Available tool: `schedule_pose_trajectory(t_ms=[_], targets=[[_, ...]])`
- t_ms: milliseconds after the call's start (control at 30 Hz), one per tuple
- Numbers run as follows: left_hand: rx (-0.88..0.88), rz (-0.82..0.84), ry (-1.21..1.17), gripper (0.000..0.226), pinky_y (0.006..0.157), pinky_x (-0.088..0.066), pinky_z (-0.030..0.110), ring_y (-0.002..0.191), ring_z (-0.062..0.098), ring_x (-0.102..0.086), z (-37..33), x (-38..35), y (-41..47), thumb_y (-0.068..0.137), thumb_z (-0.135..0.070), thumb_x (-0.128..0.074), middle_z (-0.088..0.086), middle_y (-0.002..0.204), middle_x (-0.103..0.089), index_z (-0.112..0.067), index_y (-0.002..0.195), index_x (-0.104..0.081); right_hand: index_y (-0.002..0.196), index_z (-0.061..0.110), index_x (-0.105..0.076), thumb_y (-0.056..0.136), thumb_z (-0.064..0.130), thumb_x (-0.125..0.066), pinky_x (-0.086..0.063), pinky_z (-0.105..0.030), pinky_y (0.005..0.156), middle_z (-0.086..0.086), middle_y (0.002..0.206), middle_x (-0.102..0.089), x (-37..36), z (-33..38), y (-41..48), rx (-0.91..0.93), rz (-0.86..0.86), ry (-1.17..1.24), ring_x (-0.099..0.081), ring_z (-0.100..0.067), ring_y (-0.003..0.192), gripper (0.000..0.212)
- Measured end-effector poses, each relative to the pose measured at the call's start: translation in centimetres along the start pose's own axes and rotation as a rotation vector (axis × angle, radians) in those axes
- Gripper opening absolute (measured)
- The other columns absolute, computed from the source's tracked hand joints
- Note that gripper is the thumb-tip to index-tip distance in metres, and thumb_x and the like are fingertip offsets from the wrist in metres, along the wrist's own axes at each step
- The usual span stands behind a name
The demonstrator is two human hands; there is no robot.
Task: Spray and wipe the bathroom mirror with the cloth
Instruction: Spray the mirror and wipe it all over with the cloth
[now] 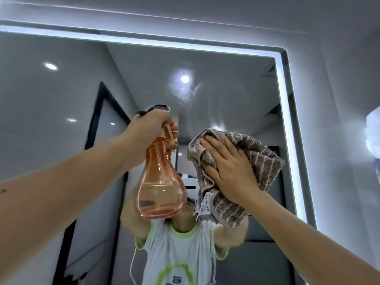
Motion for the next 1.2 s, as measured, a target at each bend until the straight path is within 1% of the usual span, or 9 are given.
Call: schedule_pose_trajectory(t_ms=[100, 233, 433, 533, 700, 767, 867, 1000, 1200], targets=[[0.005, -0.004, 0.019, 0.011, 0.079, -0.053, 0.040, 0.064, 0.020, -0.055, -0.3, -1.2, -0.2, 0.075, -0.007, -0.046, 0.006, 0.066, -0.057, -0.009, 0.069, -0.054, 0.143, 0.037, 0.000, 0.075, 0.055, 0.002, -0.005, -0.035, 0.114, 0.019, 0.154, -0.001, 0.2, -0.2, 0.5, -0.047, -0.029, 0.008, 0.017, -0.001, 0.134, 0.071], [-0.024, -0.044, 0.016, 0.013, 0.090, -0.050, 0.046, 0.071, 0.024, -0.057, -1.7, -1.5, 1.5, 0.076, -0.008, -0.048, 0.007, 0.066, -0.059, -0.007, 0.067, -0.058, 0.144, 0.033, -0.002, 0.094, 0.045, -0.022, -0.007, -0.036, 0.115, 0.015, 0.155, 0.001, 1.9, -1.3, 4.4, -0.164, -0.091, 0.042, 0.010, -0.009, 0.141, 0.056], [-0.033, 0.005, 0.004, 0.015, 0.078, -0.054, 0.041, 0.065, 0.023, -0.060, -2.6, 1.6, 3.0, 0.066, -0.011, -0.052, 0.009, 0.069, -0.059, -0.006, 0.080, -0.056, 0.145, 0.028, -0.005, 0.096, 0.042, -0.025, -0.008, -0.043, 0.117, 0.009, 0.156, -0.001, 3.9, -2.1, 11.4, -0.267, -0.150, 0.003, 0.007, -0.015, 0.143, 0.056], [-0.075, 0.001, 0.055, 0.011, 0.074, -0.054, 0.034, 0.063, 0.020, -0.059, -2.5, 3.6, 3.5, 0.075, -0.007, -0.051, 0.007, 0.068, -0.060, -0.007, 0.085, -0.056, 0.146, 0.026, -0.005, 0.096, 0.042, -0.026, -0.007, -0.043, 0.116, 0.008, 0.156, 0.001, 4.2, -0.7, 13.0, -0.295, -0.148, -0.005, 0.009, -0.017, 0.142, 0.056], [-0.095, 0.000, 0.090, 0.007, 0.064, -0.048, 0.030, 0.051, 0.015, -0.056, -2.3, 6.4, 3.4, 0.071, -0.010, -0.051, 0.002, 0.060, -0.058, -0.012, 0.067, -0.055, 0.145, 0.028, -0.008, 0.096, 0.039, -0.028, -0.009, -0.043, 0.114, 0.010, 0.156, -0.002, 3.6, 2.8, 14.0, -0.179, -0.130, -0.026, 0.007, -0.017, 0.143, 0.054], [-0.067, 0.035, 0.085, 0.005, 0.069, -0.048, 0.033, 0.056, 0.017, -0.055, -2.3, 7.0, 3.1, 0.062, -0.012, -0.052, 0.002, 0.060, -0.057, -0.012, 0.067, -0.054, 0.145, 0.028, -0.007, 0.097, 0.039, -0.027, -0.008, -0.044, 0.114, 0.011, 0.156, -0.001, 3.4, 4.3, 14.1, -0.139, -0.101, -0.027, 0.008, -0.017, 0.143, 0.054], [-0.097, 0.010, 0.084, 0.007, 0.080, -0.053, 0.039, 0.069, 0.022, -0.057, -2.7, 7.2, 3.0, 0.064, -0.010, -0.052, 0.005, 0.065, -0.059, -0.009, 0.070, -0.055, 0.145, 0.029, -0.006, 0.097, 0.039, -0.028, -0.007, -0.045, 0.114, 0.011, 0.156, 0.001, 3.5, 4.9, 14.2, -0.116, -0.081, -0.018, 0.010, -0.016, 0.142, 0.054], [-0.091, 0.000, 0.052, 0.008, 0.075, -0.057, 0.039, 0.070, 0.022, -0.061, -2.3, 5.4, 2.7, 0.063, -0.011, -0.052, 0.005, 0.065, -0.061, -0.009, 0.069, -0.057, 0.145, 0.030, -0.006, 0.097, 0.040, -0.028, -0.009, -0.047, 0.114, 0.012, 0.156, 0.000, 3.6, 3.5, 13.6, -0.127, -0.078, 0.018, 0.009, -0.016, 0.142, 0.054], [-0.008, 0.054, 0.050, 0.003, 0.065, -0.054, 0.032, 0.057, 0.019, -0.058, 0.2, 1.9, 1.7, 0.058, -0.013, -0.054, 0.003, 0.060, -0.061, -0.012, 0.060, -0.057, 0.146, 0.027, -0.006, 0.097, 0.038, -0.027, -0.011, -0.048, 0.115, 0.009, 0.156, -0.001, 3.9, -2.2, 9.2, -0.215, -0.087, 0.016, 0.008, -0.018, 0.143, 0.054]])
Point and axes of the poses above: each hand's wrist, its own y-axis towards the middle knuckle, its own x-axis out of the back of the hand, z = x × y, the point moved 1 cm from there along y, towards the middle knuckle
